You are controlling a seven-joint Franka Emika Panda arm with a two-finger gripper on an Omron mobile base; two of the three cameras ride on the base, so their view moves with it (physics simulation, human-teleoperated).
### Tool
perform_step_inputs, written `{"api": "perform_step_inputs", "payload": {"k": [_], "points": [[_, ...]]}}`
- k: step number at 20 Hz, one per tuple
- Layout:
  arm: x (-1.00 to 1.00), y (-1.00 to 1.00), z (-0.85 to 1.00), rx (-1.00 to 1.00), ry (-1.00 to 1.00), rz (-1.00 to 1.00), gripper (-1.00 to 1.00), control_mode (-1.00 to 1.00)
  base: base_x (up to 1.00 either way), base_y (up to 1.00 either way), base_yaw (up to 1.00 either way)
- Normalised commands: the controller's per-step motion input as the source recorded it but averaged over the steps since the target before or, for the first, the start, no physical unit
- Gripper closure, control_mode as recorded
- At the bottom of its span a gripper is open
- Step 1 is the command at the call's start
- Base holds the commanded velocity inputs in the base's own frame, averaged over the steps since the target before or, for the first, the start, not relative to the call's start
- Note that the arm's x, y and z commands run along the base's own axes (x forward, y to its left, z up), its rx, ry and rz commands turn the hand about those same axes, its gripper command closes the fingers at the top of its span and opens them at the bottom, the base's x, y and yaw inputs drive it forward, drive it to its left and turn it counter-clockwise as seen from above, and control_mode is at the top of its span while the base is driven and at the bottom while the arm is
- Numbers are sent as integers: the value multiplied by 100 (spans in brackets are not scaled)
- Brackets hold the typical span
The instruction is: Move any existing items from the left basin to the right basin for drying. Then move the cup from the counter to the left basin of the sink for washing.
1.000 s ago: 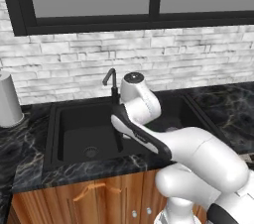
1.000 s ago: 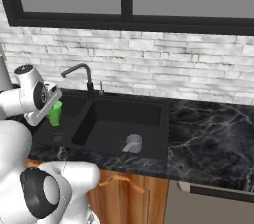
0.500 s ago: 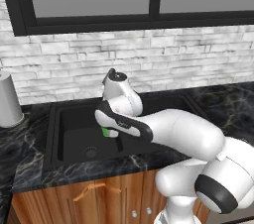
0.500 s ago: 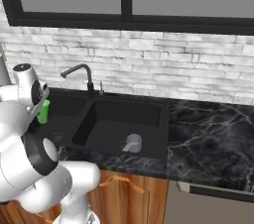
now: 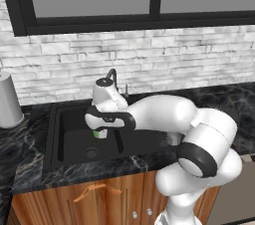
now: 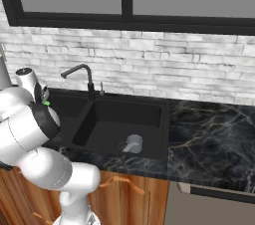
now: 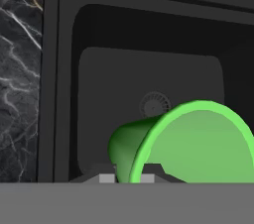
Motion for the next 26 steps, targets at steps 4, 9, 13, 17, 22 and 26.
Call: {"api": "perform_step_inputs", "payload": {"k": [4, 9, 13, 17, 22, 26], "points": [[28, 13, -36, 0, 0, 0, 100, -100, 0, 0, 0], [22, 2, -39, 0, 0, 0, 100, -100, 0, 0, 0], [22, 5, -46, -3, 0, -2, 100, -100, 0, 0, 0], [19, 0, -33, 0, 0, -1, 100, -100, 0, 0, 0], [17, 0, -29, 0, 0, -2, 100, -100, 0, 0, 0], [23, 0, -20, 0, 0, -2, 100, -100, 0, 0, 0]]}}
